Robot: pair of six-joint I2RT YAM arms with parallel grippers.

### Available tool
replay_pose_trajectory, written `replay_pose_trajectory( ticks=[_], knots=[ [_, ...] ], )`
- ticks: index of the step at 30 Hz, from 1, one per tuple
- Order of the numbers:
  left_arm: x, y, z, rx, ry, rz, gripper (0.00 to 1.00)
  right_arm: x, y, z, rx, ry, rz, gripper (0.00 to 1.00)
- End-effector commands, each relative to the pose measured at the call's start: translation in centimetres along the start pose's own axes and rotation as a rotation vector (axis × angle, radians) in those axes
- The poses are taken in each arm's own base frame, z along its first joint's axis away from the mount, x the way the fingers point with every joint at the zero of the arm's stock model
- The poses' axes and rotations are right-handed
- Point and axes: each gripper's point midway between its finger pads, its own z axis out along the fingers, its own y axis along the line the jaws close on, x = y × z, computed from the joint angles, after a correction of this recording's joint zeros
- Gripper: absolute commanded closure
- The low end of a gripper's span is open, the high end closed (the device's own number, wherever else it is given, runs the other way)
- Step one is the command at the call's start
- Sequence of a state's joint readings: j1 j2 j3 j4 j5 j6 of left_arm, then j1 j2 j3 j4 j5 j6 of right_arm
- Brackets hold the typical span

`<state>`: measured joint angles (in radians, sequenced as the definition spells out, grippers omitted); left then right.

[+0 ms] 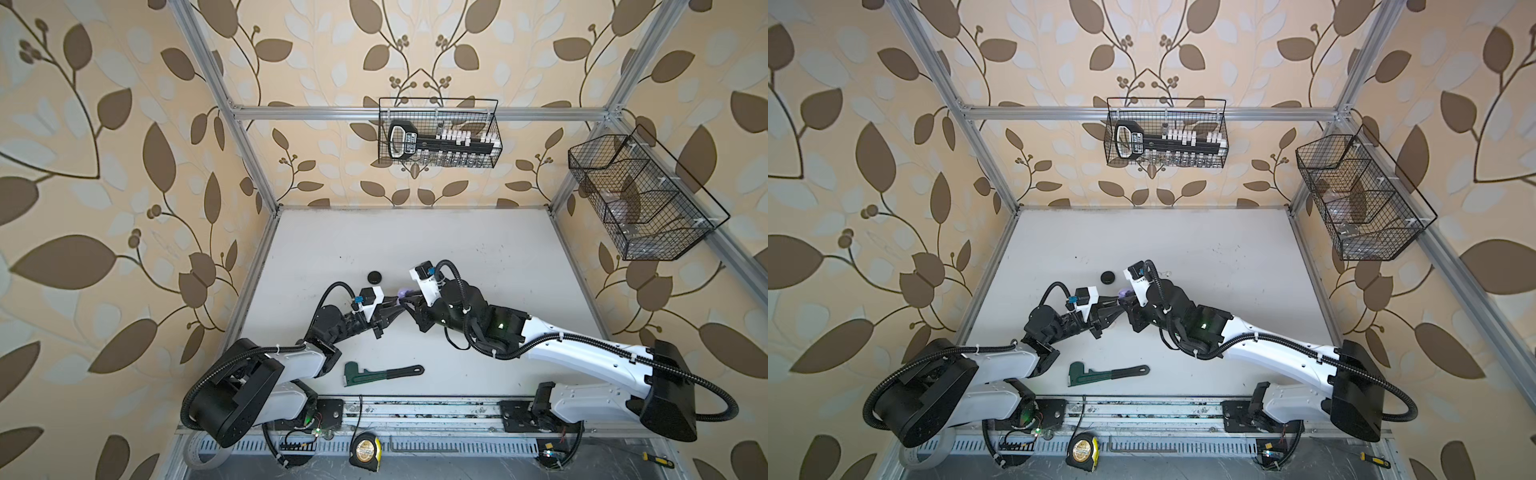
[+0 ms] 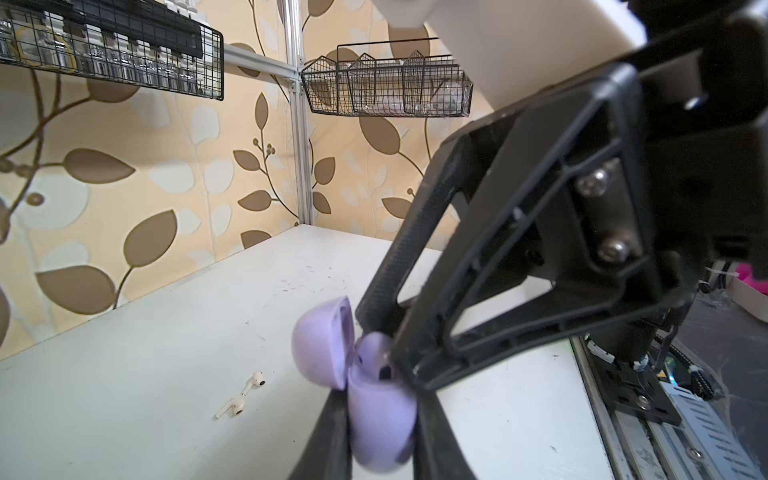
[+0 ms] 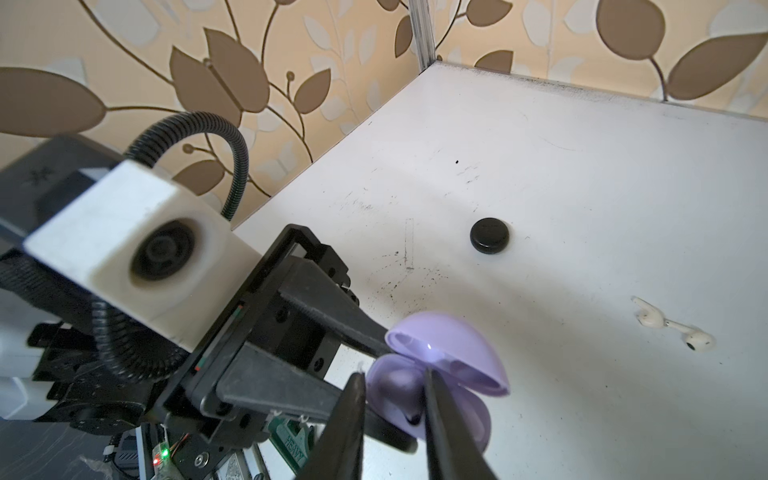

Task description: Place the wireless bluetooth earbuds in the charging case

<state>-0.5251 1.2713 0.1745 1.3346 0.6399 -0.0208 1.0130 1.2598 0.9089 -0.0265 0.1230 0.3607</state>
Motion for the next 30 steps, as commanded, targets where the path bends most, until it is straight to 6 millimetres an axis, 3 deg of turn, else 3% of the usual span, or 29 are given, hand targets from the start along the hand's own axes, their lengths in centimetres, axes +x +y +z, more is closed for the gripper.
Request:
replay_pose_trajectory(
  ticks=[1,5,9,12,15,22,30],
  knots=[
    [-2.9,-0.8,0.4,0.043,-0.094,0.079,1.0,-1.8,0.0,-1.3,0.02,-0.036,-0.028,0.71],
    [-2.7,-1.0,0.5,0.066,-0.085,0.08,1.0,-3.3,-1.2,-3.7,0.064,-0.105,-0.03,0.68],
    [-2.8,-1.7,0.7,0.111,-0.084,0.084,1.0,-3.7,-4.6,-4.9,0.148,-0.139,0.027,0.67],
    [-2.6,-2.2,0.8,0.151,-0.077,0.084,1.0,-2.8,-7.4,-4.2,0.181,-0.115,0.111,0.67],
    [-2.9,-2.7,0.9,0.185,-0.079,0.085,1.0,-1.8,-8.5,-2.8,0.175,-0.065,0.15,0.68],
    [-3.3,-3.5,0.9,0.233,-0.084,0.087,1.0,-0.4,-5.7,0.2,-0.009,0.01,0.169,0.66],
    [-3.1,-3.3,1.0,0.226,-0.079,0.077,1.0,-0.5,-4.0,0.4,-0.112,-0.001,0.173,0.66]
  ],
)
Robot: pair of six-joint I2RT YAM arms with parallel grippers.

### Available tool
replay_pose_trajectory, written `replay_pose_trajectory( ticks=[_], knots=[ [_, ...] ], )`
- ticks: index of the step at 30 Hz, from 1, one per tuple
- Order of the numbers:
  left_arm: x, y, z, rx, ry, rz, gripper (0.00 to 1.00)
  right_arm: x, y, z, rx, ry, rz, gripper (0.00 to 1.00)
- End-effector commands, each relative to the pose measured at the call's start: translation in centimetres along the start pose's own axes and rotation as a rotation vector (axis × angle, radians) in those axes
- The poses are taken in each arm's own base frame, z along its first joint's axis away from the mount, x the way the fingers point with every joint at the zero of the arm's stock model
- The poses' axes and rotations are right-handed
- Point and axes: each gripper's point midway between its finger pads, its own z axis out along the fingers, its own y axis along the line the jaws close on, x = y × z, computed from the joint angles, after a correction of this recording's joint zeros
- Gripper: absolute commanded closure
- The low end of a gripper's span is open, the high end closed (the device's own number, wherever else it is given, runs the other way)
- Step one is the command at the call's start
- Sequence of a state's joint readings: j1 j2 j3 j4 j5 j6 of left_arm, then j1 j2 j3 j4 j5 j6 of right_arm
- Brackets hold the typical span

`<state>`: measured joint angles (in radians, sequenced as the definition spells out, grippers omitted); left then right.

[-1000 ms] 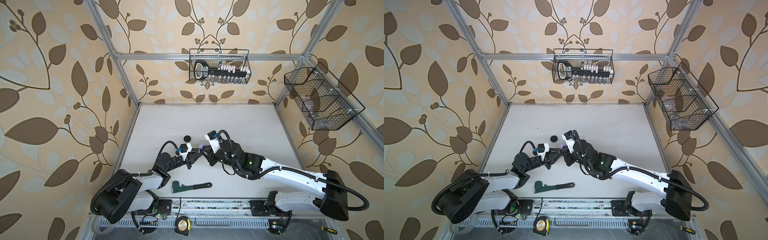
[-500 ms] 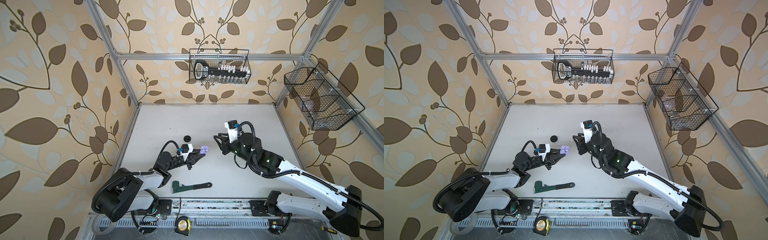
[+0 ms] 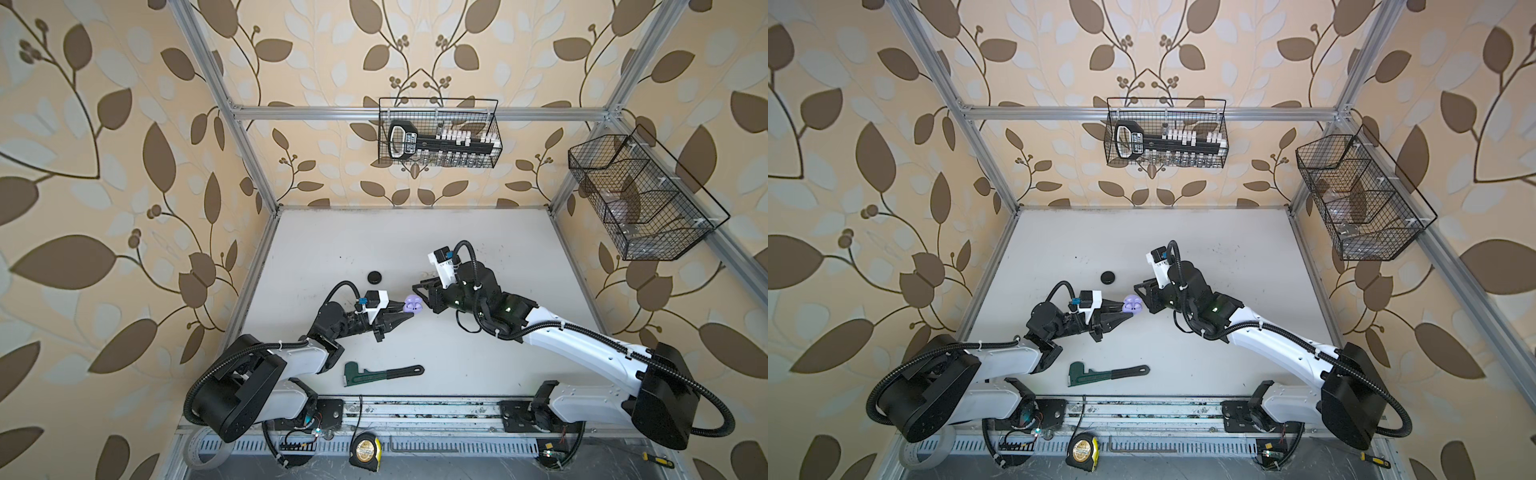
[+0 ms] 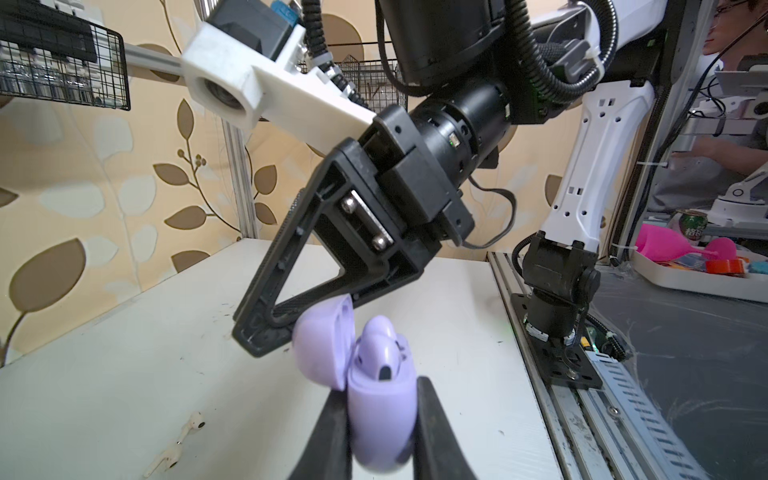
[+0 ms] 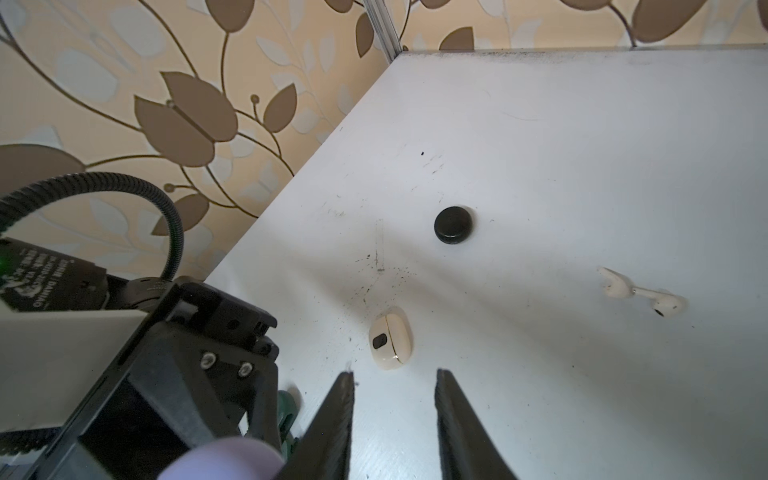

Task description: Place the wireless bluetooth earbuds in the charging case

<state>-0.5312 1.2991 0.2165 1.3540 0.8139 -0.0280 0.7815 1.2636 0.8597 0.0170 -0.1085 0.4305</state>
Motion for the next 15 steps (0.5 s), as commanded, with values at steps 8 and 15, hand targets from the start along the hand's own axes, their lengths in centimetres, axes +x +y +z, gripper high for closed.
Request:
replay_pose_trajectory(
  ticks=[8,15],
  knots=[
    [-2.1,0.1,0.4,-0.002,-0.066,0.056,1.0,-0.5,2.8,-1.0,-0.15,-0.04,0.0,0.65],
    [-1.9,0.2,0.7,0.014,-0.059,0.036,1.0,-1.0,4.6,-2.2,-0.228,-0.084,-0.037,0.65]
  ],
)
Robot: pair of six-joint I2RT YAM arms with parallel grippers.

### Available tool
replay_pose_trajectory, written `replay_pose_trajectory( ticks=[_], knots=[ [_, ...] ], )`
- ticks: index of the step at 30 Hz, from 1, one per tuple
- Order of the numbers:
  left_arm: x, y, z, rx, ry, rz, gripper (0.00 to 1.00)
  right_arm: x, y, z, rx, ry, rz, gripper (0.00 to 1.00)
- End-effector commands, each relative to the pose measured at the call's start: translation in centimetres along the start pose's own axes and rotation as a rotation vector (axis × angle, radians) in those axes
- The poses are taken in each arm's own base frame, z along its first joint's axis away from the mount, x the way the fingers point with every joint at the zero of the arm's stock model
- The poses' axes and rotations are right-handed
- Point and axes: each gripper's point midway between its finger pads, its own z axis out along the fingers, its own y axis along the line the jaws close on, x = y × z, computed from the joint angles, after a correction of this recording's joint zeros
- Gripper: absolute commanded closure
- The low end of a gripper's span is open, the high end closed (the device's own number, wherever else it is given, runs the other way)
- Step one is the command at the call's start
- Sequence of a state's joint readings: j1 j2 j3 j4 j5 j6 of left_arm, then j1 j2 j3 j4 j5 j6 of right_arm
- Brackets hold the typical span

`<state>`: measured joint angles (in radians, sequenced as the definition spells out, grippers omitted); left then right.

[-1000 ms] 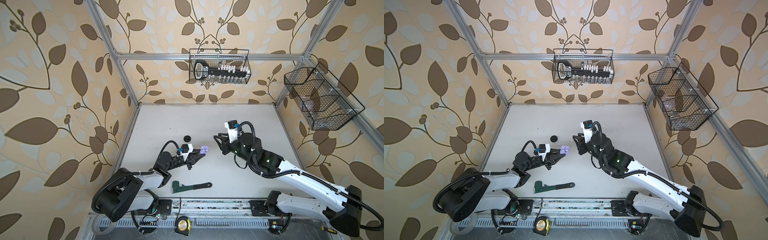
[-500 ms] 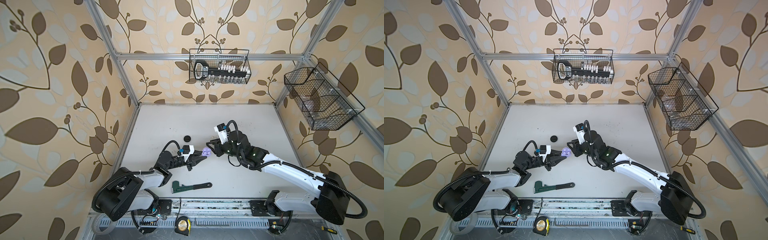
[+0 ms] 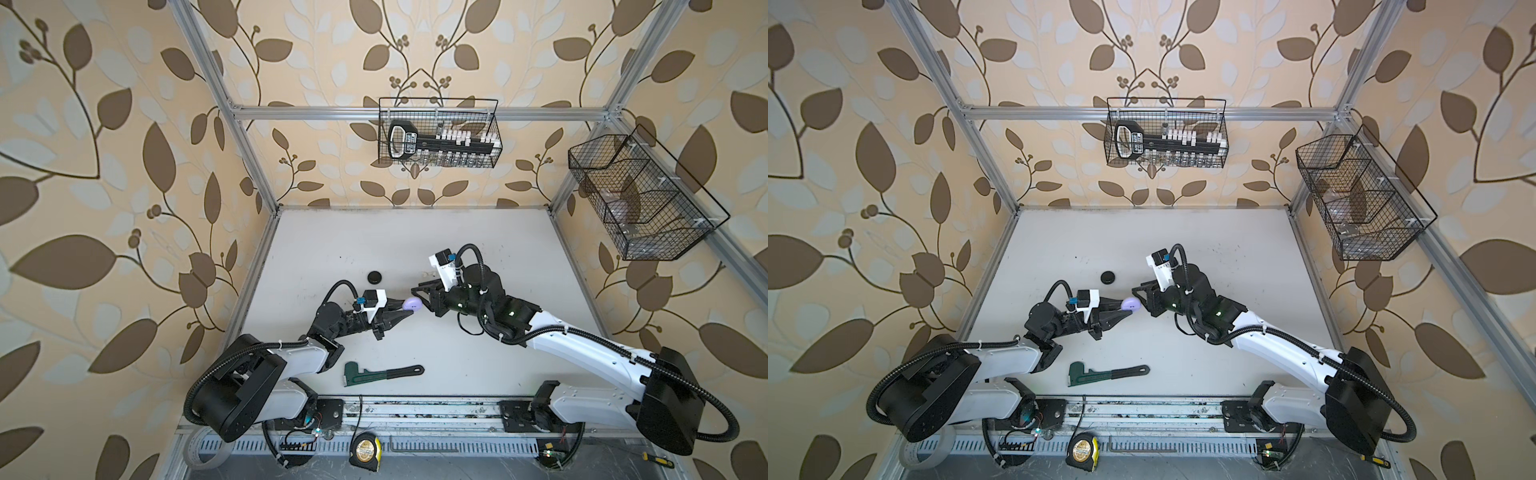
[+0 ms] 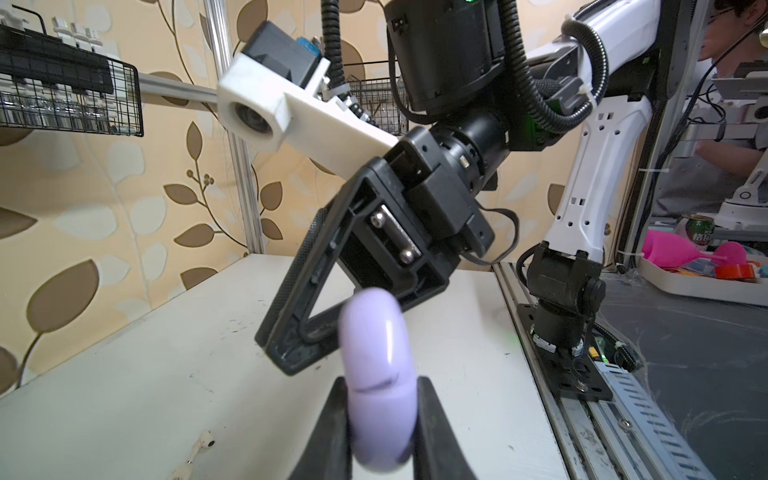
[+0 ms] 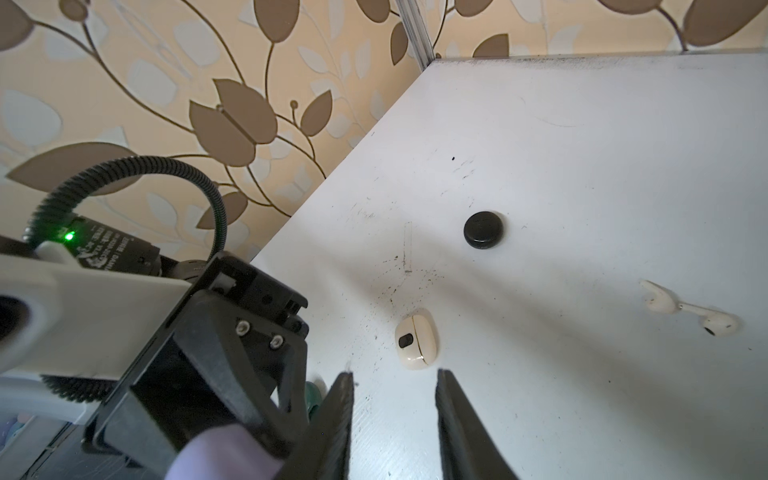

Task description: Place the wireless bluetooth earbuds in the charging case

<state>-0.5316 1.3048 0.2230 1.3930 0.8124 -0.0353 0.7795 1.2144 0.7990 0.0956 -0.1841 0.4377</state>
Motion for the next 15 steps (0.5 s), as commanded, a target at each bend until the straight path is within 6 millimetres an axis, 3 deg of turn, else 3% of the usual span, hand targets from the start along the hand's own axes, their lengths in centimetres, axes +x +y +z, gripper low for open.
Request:
replay_pose_trajectory(
  ticks=[1,5,10,15],
  knots=[
    [-1.1,0.4,0.6,0.002,-0.032,0.01,1.0,-1.2,3.5,-1.1,-0.137,-0.057,-0.044,0.65],
    [-0.7,2.2,0.3,-0.098,-0.032,-0.035,1.0,-1.7,3.0,-1.9,-0.09,-0.09,-0.052,0.65],
    [0.1,7.1,-1.6,-0.36,-0.049,-0.159,1.0,-2.7,-2.1,-4.3,0.204,-0.166,-0.019,0.65],
    [1.2,11.6,-4.2,-0.607,-0.088,-0.337,1.0,-3.2,-5.5,-7.0,0.341,-0.25,0.041,0.58]
  ],
)
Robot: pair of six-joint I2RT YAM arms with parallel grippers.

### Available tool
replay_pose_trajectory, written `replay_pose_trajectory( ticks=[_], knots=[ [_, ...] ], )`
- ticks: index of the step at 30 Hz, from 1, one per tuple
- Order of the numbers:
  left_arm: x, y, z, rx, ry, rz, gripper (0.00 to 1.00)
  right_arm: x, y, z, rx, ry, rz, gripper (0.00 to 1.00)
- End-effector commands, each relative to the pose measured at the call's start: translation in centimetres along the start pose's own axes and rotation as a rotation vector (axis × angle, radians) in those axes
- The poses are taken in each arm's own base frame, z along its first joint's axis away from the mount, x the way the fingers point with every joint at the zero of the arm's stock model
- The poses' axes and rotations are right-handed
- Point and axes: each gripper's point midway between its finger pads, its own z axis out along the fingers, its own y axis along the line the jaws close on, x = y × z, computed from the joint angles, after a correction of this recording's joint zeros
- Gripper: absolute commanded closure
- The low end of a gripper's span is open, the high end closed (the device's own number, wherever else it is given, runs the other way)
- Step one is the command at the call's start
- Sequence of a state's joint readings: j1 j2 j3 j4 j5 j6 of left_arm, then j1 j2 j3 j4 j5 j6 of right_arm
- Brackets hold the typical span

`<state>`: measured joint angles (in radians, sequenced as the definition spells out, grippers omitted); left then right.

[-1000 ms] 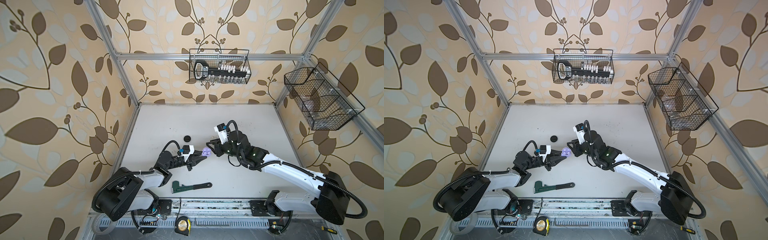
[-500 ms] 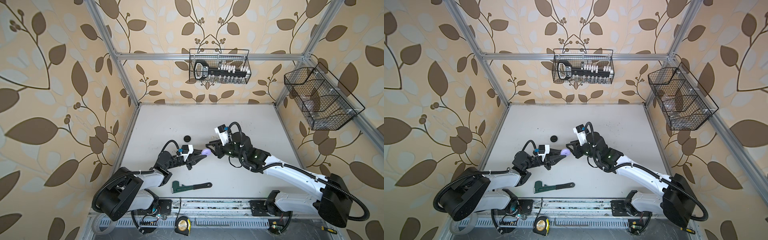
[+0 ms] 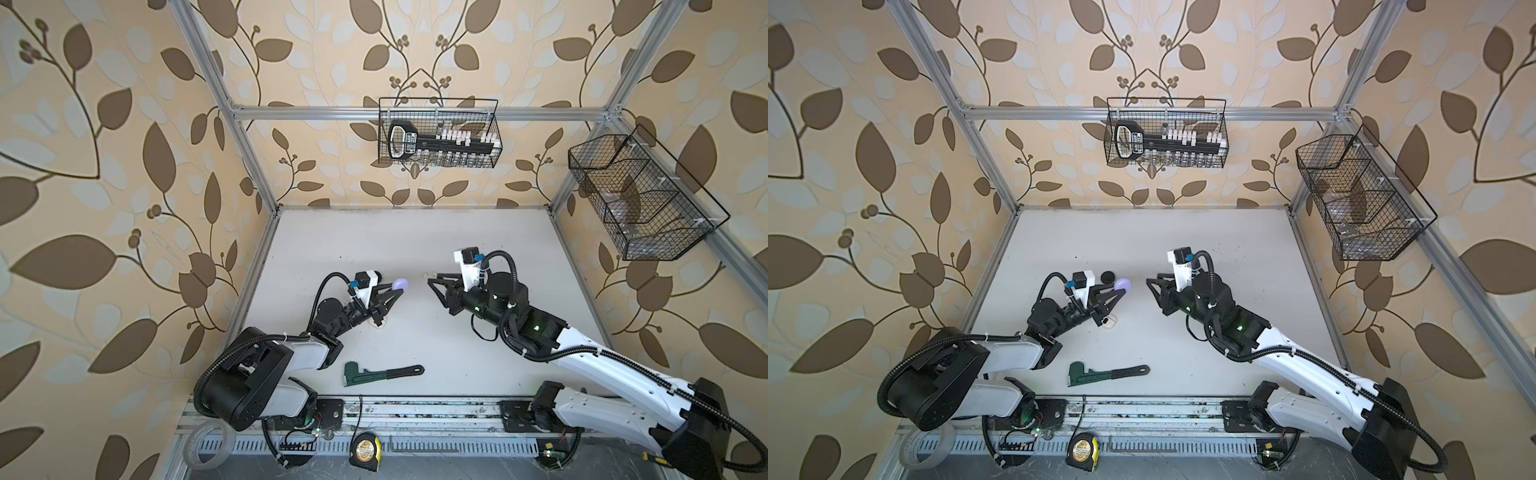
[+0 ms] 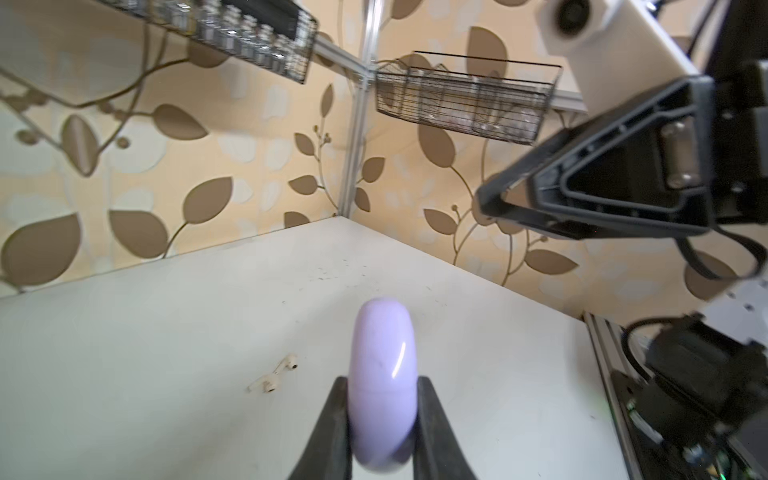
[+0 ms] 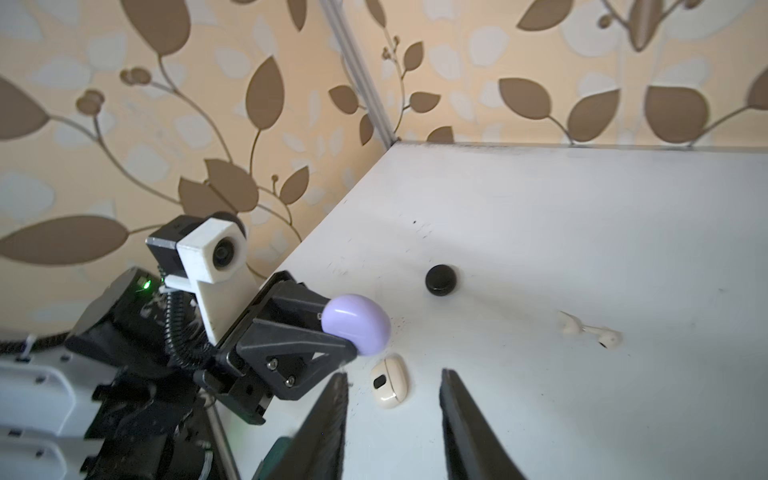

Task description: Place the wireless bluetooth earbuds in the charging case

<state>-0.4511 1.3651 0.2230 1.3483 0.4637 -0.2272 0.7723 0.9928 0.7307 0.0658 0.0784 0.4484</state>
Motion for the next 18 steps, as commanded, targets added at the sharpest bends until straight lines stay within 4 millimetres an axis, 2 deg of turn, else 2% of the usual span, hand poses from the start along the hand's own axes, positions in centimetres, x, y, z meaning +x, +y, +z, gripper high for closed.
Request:
replay_pose_trajectory(
  ticks=[1,4,7,12,14,18],
  knots=[
    [-1.6,4.4,-0.4,-0.214,-0.087,-0.173,1.0,0.1,-3.4,-1.1,0.158,-0.037,0.025,0.57],
    [-0.4,8.8,-1.3,-0.402,-0.051,-0.35,1.0,-0.2,-3.6,-1.4,0.164,-0.052,0.021,0.56],
    [1.1,12.9,-3.3,-0.639,-0.018,-0.537,1.0,0.0,-3.7,-1.0,0.177,-0.031,0.017,0.53],
    [2.6,15.4,-5.6,-0.89,0.113,-0.585,1.0,1.0,-3.7,0.5,0.19,0.037,0.001,0.5],
    [3.1,15.8,-6.0,-0.911,0.119,-0.605,1.0,1.5,-3.7,1.2,0.195,0.071,-0.005,0.48],
    [4.2,16.5,-5.5,-0.891,0.17,-0.661,1.0,2.8,-3.1,2.8,0.174,0.139,-0.027,0.43]
  ],
)
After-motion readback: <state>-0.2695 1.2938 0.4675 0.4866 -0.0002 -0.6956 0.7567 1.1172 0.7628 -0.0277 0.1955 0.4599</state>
